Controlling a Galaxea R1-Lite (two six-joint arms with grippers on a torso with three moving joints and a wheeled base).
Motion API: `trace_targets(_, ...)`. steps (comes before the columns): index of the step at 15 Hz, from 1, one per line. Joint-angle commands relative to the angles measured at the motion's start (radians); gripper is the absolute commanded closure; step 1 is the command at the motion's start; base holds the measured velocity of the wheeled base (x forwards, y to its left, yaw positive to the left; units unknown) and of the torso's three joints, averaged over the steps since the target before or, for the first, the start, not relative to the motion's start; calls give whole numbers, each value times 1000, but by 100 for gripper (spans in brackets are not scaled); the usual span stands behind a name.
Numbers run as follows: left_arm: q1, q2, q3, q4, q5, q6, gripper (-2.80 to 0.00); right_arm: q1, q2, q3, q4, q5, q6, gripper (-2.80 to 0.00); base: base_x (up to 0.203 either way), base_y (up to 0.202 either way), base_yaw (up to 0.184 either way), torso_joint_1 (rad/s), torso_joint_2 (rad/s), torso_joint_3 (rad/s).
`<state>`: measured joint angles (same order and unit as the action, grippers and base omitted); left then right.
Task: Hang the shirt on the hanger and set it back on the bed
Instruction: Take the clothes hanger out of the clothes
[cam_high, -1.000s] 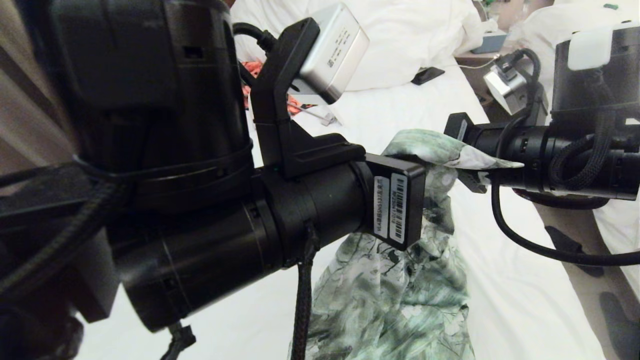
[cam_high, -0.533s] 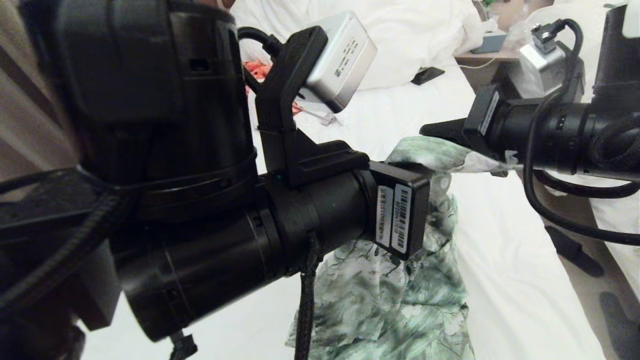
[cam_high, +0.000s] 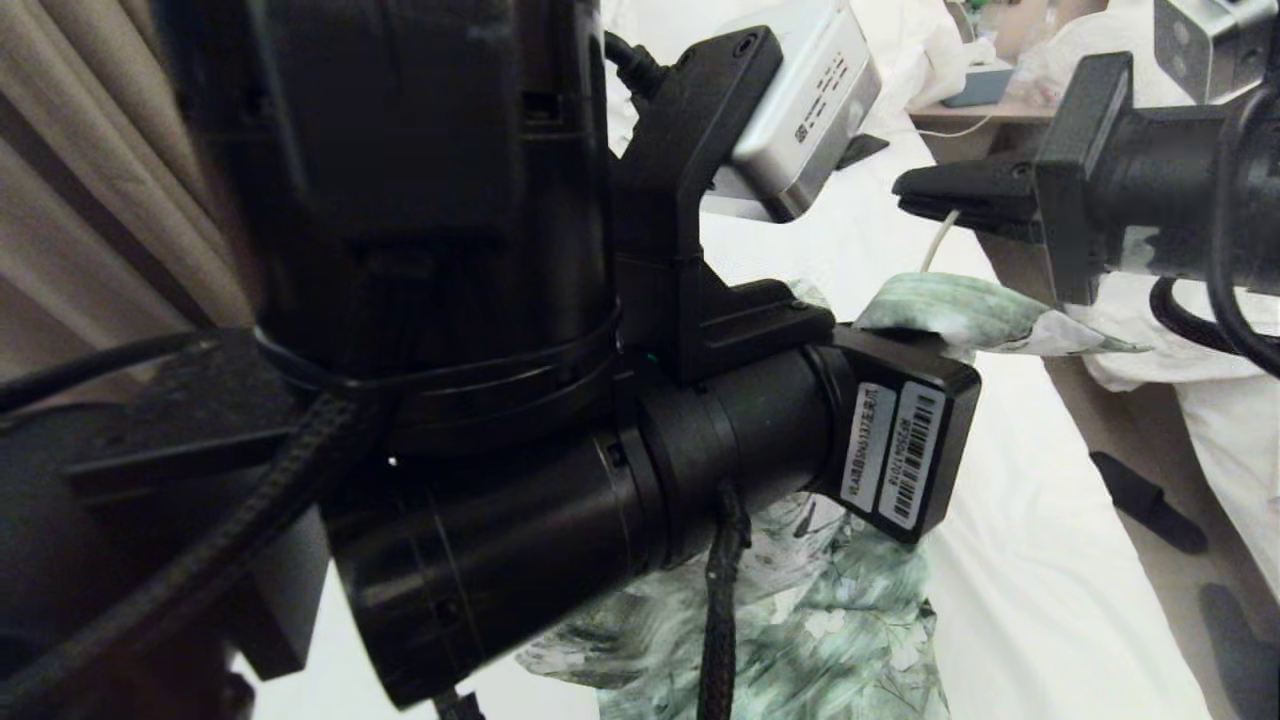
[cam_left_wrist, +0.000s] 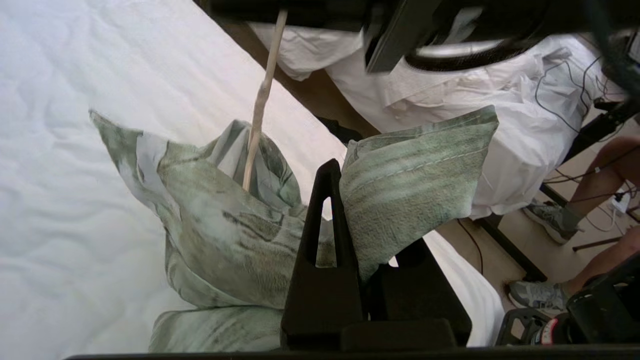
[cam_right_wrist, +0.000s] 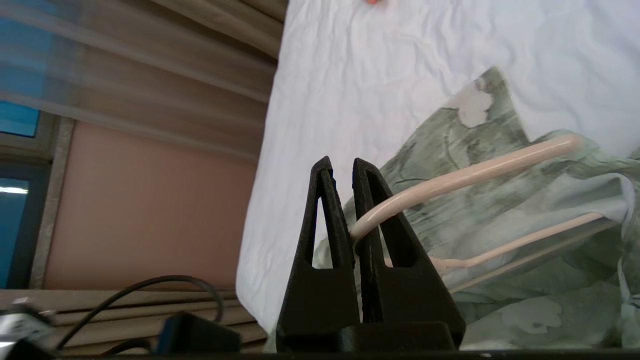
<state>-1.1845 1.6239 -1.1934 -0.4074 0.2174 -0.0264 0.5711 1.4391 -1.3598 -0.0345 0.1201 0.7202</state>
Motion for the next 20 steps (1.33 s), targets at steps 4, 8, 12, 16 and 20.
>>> trace_targets(4, -1, 17, 3, -4, 0, 0, 0, 1, -60, -39, 33, -2, 2, 0, 0, 0, 0, 0, 0, 0)
trace_targets(8, 14, -19, 24, -3, -3, 5, 0, 2, -67, -126, 149, -20, 2, 0, 0, 0, 0, 0, 0, 0)
trace_targets(12, 35, -64, 13, 6, -31, 28, 0, 19, -61, -217, 230, -23, -2, 0, 0, 0, 0, 0, 0, 0)
trace_targets(16, 42, -102, 18, 73, -69, 28, 0, 53, -42, -275, 265, -74, -14, 0, 0, 0, 0, 0, 0, 0)
trace_targets(20, 49, -99, 11, 75, -74, 28, -280, 56, -42, -289, 265, -74, -20, 0, 0, 0, 0, 0, 0, 0)
